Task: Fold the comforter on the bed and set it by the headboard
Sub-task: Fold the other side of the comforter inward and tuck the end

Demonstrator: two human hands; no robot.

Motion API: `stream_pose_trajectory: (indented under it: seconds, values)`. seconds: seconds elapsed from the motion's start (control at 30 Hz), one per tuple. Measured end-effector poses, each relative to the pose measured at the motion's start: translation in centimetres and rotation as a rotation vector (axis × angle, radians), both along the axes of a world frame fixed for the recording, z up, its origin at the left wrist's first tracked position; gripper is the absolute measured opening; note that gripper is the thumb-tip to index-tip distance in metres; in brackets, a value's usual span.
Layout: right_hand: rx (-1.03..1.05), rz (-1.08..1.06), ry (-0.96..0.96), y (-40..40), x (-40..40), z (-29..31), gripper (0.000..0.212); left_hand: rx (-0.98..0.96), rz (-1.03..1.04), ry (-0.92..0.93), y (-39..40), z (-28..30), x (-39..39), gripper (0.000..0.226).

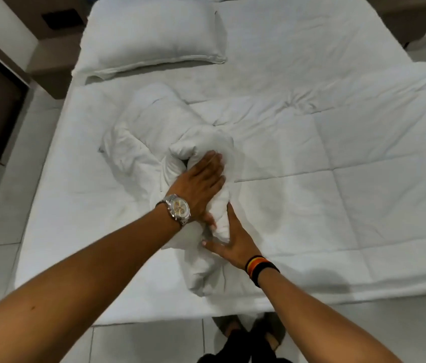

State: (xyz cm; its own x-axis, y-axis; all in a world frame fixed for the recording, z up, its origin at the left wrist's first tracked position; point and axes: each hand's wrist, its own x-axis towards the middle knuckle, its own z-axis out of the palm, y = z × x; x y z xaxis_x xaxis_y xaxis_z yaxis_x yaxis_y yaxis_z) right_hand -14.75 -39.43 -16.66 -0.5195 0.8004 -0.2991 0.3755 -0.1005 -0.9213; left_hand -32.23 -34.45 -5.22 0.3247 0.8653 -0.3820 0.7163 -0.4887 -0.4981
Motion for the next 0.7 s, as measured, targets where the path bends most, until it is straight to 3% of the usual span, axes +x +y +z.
stream_pose_trajectory:
  seconds: [0.07,0.13,0.2,0.37,0.43,0.5,0.57,0.7]
  values:
    - [0.036,-0.075,-0.041,-0.8,-1.8,-0.8,0.117,0.036,-0.089,0.109,0.2,0.2,-1.9,0.127]
    - [0.064,-0.139,-0.086,-1.7,-3.4,-1.4,0.099,0.120,-0.163,0.150,-0.1,0.1,-3.0,0.093]
    - [0.070,-0.177,-0.131,-2.8,-4.4,-1.4,0.087,0.147,-0.177,0.105,-1.0,-0.1,-3.9,0.061]
    - [0.092,-0.216,-0.170,-6.3,-7.8,0.4,0.082,0.232,-0.384,-0.021,-3.3,-0.6,-9.2,0.032]
    - [0.108,-0.213,-0.176,-8.2,-10.3,1.3,0.077,0.298,-0.464,-0.073,-4.8,0.0,-12.4,0.038]
    - [0.112,-0.200,-0.168,-10.2,-13.1,2.8,0.072,0.275,-0.520,-0.119,-6.7,0.7,-16.0,0.029]
    - [0.137,-0.160,-0.170,-12.1,-15.7,4.1,0.074,0.253,-0.524,-0.110,-8.7,1.9,-19.1,0.016]
    - [0.154,-0.050,-0.184,-17.0,-20.1,5.7,0.083,0.136,-0.507,-0.169,-14.2,3.4,-24.9,0.016]
